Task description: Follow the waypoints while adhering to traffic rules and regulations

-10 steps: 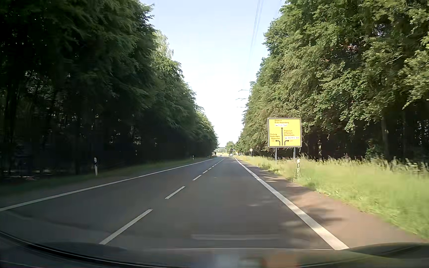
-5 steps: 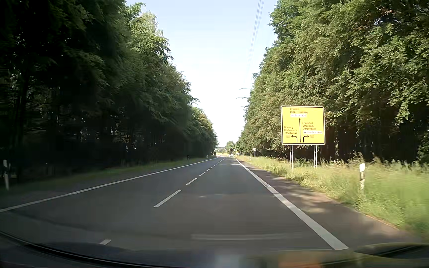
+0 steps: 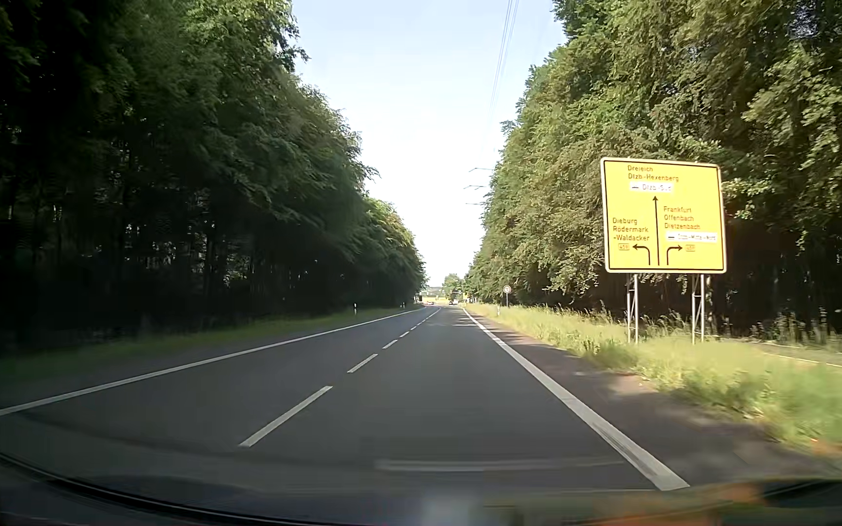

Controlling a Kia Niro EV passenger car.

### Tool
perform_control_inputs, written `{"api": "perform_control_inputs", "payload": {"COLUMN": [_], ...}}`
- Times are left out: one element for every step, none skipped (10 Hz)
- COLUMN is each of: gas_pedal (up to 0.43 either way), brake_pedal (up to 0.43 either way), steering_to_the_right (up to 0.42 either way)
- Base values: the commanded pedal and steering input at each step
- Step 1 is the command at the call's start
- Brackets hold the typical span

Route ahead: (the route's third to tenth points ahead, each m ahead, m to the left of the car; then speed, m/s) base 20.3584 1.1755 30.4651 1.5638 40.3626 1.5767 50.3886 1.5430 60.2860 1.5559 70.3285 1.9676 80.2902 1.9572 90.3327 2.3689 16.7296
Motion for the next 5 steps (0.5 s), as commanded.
{"api": "perform_control_inputs", "payload": {"gas_pedal": [0.11, 0.11, 0.11, 0.11, 0.11], "brake_pedal": [0.024, 0.03, 0.03, 0.024, 0.024], "steering_to_the_right": [0.0, 0.0, 0.001, 0.0, 0.001]}}
